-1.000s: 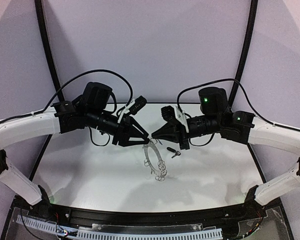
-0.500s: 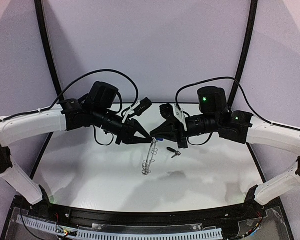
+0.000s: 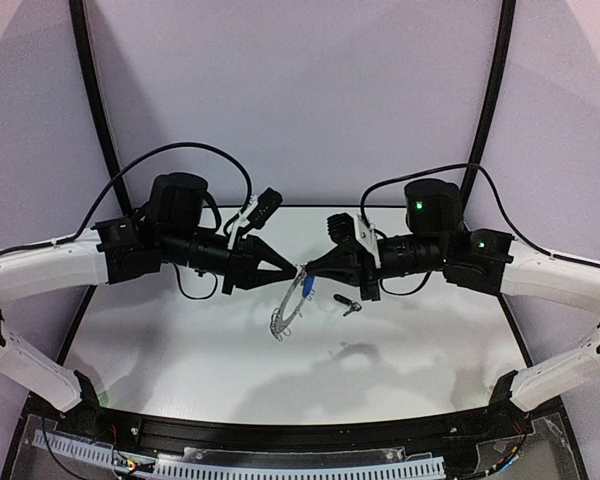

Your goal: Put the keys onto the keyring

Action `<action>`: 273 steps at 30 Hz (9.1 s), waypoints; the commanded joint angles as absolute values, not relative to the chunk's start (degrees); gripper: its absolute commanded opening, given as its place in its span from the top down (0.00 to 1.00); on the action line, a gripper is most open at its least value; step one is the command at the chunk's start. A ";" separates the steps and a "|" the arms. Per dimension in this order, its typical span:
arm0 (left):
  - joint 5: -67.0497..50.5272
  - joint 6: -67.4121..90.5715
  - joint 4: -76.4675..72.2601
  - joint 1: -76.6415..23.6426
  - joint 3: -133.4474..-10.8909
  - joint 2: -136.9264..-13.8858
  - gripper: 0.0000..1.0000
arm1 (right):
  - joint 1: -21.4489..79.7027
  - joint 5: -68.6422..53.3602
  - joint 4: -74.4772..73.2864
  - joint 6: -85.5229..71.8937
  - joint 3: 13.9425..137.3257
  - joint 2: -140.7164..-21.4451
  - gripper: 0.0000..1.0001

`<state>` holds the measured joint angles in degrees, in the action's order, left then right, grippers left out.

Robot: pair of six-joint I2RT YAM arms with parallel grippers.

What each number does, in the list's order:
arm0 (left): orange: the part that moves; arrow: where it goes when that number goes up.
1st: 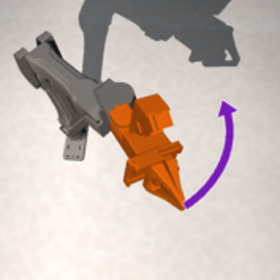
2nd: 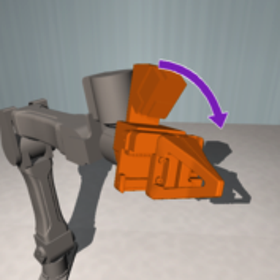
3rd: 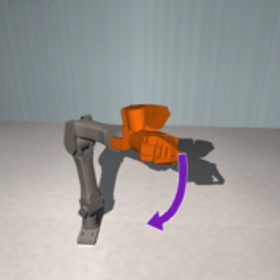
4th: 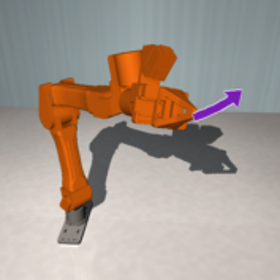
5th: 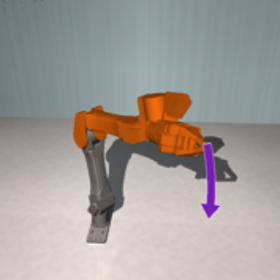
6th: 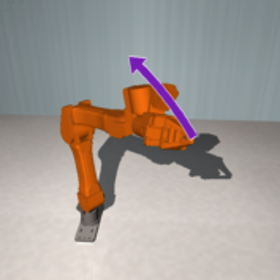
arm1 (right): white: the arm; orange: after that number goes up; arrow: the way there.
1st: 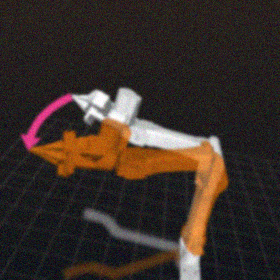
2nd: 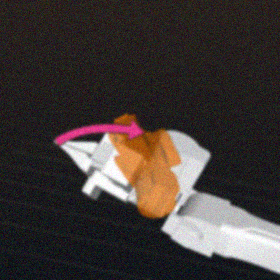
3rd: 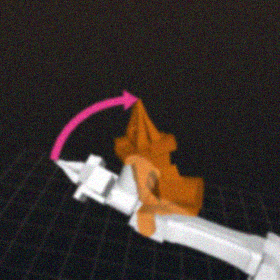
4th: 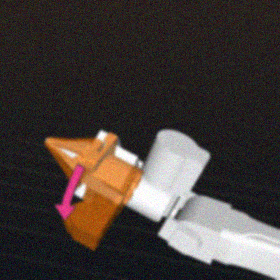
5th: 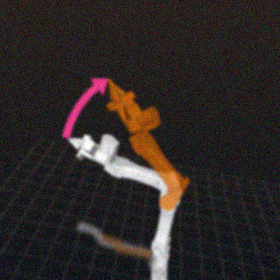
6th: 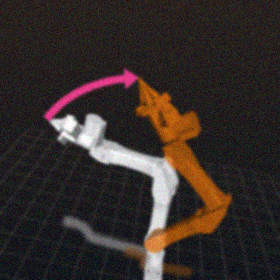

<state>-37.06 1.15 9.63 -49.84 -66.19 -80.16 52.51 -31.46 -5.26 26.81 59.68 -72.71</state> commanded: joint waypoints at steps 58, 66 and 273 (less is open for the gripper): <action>-54.96 -14.95 24.73 -49.64 -75.77 -87.91 0.60 | 53.35 -41.84 -12.22 34.41 66.35 -74.42 1.00; -58.04 -19.24 30.49 -49.66 -79.59 -90.94 0.65 | 53.35 -42.51 -12.22 34.37 66.88 -74.96 1.00; -46.99 -11.95 14.82 -49.66 -67.42 -80.43 0.56 | 55.02 -40.42 -7.49 20.17 66.97 -76.73 1.00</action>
